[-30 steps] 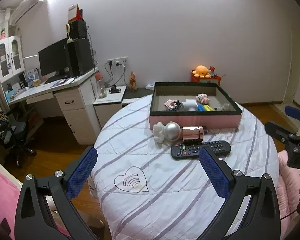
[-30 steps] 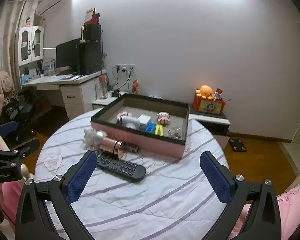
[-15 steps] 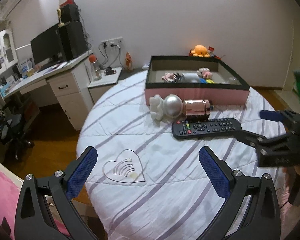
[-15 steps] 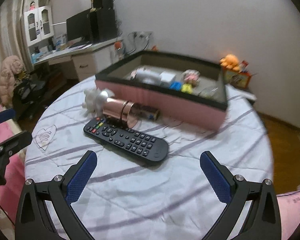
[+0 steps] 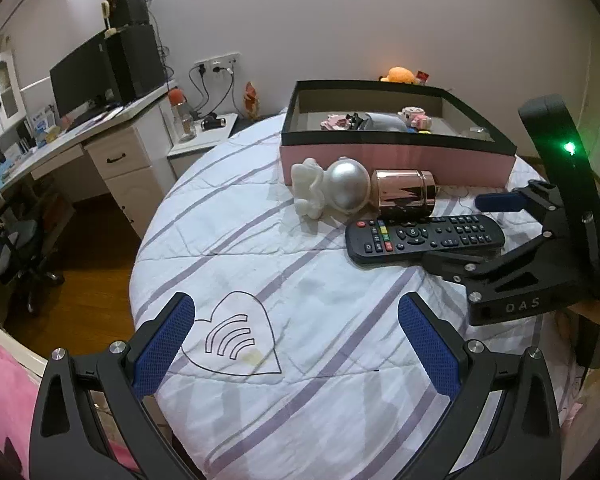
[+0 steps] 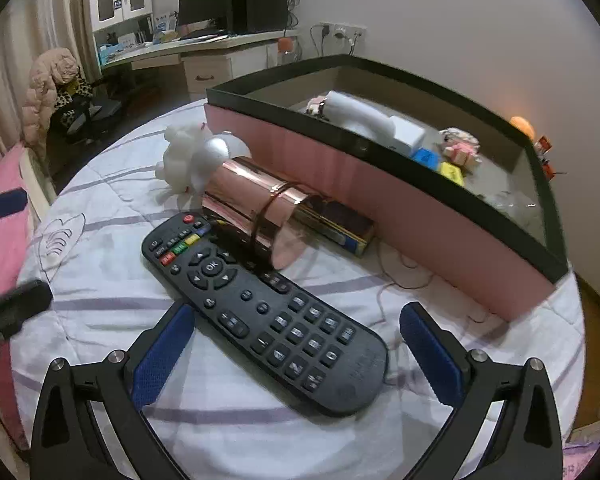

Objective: Organize rigid objects
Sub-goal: 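Reach the right tool to the black remote and close on it, then lift the remote with the right tool while the left tool grasps the rose-gold cylinder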

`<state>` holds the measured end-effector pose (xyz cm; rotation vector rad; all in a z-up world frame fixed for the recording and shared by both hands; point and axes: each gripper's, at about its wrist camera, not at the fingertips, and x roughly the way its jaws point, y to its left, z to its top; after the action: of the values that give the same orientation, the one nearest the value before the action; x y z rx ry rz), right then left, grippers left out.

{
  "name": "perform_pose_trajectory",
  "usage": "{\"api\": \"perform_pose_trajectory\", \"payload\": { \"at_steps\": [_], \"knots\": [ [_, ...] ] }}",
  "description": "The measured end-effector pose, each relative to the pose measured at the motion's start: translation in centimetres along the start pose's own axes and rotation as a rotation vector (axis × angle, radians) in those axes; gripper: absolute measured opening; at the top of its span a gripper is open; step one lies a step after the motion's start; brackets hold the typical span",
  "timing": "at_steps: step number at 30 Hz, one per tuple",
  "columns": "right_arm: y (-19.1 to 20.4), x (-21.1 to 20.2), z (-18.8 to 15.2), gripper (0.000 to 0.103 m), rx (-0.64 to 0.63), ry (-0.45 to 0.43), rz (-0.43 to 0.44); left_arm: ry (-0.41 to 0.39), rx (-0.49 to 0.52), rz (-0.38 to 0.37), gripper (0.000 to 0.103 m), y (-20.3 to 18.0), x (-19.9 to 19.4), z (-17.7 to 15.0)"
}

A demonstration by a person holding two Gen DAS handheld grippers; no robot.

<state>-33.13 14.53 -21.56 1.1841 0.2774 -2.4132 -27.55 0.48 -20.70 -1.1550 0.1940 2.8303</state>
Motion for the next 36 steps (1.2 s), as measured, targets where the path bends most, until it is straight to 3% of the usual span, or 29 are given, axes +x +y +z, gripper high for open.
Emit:
{"api": "perform_pose_trajectory", "payload": {
  "at_steps": [7,12,18,27,36],
  "knots": [
    [0.6,-1.5,-1.6,0.071,0.074,0.007,0.012,0.007,-0.003,-0.001,0.103,-0.1,-0.3,-0.3],
    [3.0,-2.5,-2.8,0.052,0.061,0.031,0.090,0.011,-0.016,0.005,0.103,0.4,-0.8,-0.8],
    [4.5,-3.0,-2.2,0.052,0.032,-0.003,0.061,0.003,-0.041,-0.010,0.103,1.2,-2.0,-1.5],
    [5.4,0.5,0.1,0.048,-0.022,0.013,0.051,0.015,-0.063,-0.021,0.103,1.9,-2.1,-1.8],
    [3.5,-3.4,-4.4,0.045,0.047,0.031,0.045,0.016,-0.030,-0.019,0.103,1.0,-1.8,-1.3]
  ]
}}
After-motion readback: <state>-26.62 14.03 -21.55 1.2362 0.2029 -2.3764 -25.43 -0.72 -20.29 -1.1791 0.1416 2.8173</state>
